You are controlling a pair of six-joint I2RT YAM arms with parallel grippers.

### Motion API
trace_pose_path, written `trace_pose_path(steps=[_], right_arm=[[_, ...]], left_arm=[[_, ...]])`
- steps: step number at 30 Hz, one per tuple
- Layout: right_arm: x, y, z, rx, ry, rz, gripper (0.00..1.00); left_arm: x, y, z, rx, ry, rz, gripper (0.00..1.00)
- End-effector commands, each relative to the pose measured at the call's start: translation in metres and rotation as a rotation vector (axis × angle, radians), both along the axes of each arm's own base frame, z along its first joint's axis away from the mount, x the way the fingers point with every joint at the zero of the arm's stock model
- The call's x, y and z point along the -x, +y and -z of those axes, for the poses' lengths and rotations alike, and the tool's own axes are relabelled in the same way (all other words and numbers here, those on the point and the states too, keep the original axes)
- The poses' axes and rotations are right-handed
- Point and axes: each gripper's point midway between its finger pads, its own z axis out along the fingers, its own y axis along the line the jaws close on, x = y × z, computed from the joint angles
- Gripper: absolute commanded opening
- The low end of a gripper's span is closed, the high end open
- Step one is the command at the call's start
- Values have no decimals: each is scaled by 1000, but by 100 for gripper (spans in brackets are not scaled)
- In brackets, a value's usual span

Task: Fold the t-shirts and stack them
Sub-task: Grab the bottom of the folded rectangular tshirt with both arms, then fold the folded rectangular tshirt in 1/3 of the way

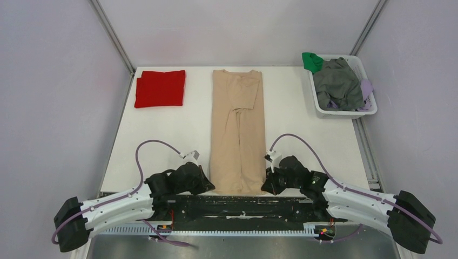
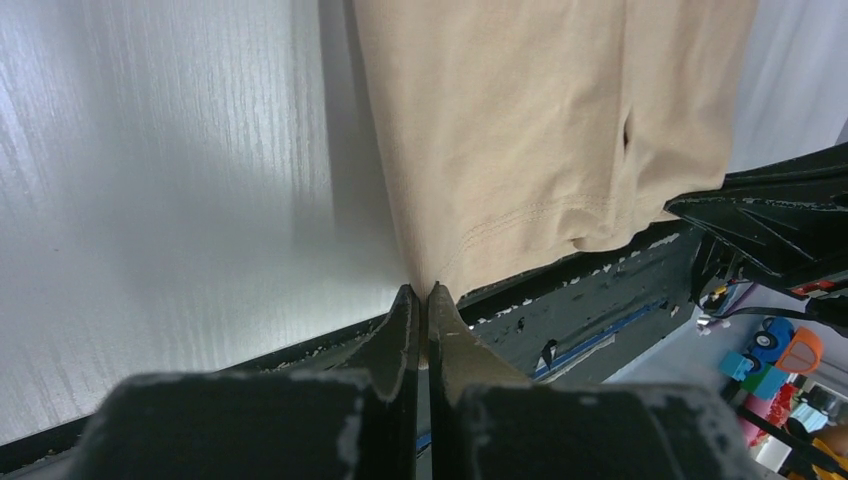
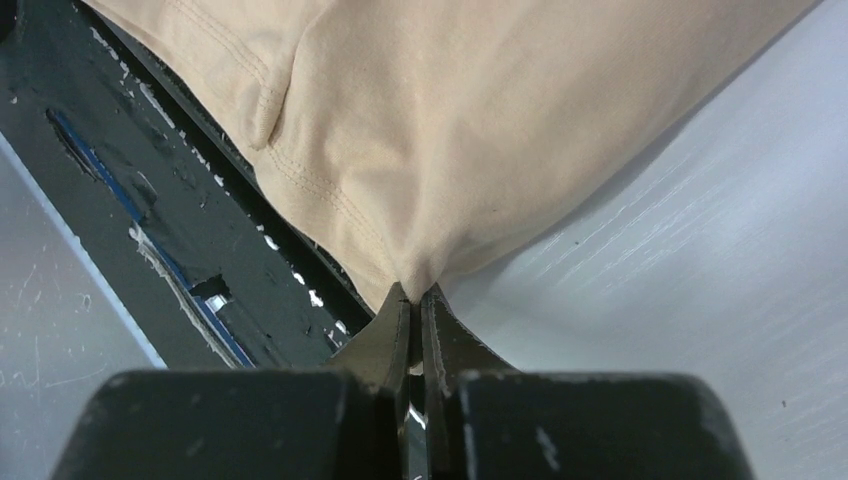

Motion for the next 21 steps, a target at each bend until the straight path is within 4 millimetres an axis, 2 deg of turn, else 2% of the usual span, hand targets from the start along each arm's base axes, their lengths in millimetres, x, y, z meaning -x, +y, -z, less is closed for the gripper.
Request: trace_pose_path(steps=[1, 5, 9, 17, 21], right_arm=[[-29, 10, -23, -38, -135, 61, 0], [-50, 10, -33, -45, -213, 134, 0], [-75, 18, -56, -79, -323, 178, 0], [-135, 20, -81, -90, -412, 276, 0], [-161, 22, -93, -125, -424, 302, 0]], left_arm=[[-24, -14, -36, 32, -128, -3, 2], [-44, -18, -51, -24, -201, -16, 2], [-68, -23, -59, -106, -241, -40, 2], [-131, -30, -75, -139, -256, -124, 2], [-161, -25, -80, -159, -268, -149, 2]])
